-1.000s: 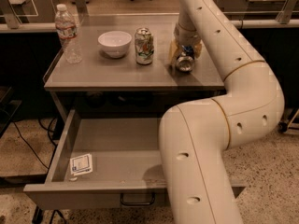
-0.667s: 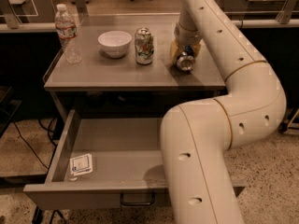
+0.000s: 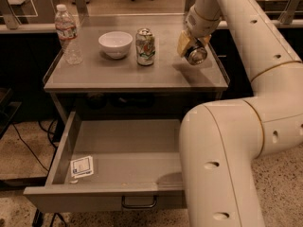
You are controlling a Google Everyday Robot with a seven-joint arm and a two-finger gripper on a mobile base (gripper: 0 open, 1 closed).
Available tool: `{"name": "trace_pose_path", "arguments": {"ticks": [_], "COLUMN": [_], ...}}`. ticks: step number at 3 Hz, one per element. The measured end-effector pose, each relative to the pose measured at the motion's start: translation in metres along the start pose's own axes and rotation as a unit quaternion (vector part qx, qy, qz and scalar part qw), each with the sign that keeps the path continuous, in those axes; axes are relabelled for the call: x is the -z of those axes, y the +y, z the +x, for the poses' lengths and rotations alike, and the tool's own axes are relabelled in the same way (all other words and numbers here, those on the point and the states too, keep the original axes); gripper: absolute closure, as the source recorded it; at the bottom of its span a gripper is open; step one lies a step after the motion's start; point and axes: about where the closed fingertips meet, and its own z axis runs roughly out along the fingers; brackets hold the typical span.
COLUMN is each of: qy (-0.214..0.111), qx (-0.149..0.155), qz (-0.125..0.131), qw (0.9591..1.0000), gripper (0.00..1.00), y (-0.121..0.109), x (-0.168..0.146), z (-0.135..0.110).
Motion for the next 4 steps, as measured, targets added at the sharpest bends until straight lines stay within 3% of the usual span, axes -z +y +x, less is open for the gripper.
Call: {"name": "trace_pose_path", "arguments": {"ticks": [1, 3, 4], "qy": [-0.027, -0.045, -0.042], "qx": [0.054, 0.081, 0.111], "qz": [-0.033, -0.028, -0.041], "qw": [0.9976, 0.9953, 0.9921], "gripper": [1.0, 1.0, 1.0], "y": [0.004, 0.011, 0.025], "x": [0.031, 0.03, 0.048], "z": [0.01, -0.004, 0.009]}}
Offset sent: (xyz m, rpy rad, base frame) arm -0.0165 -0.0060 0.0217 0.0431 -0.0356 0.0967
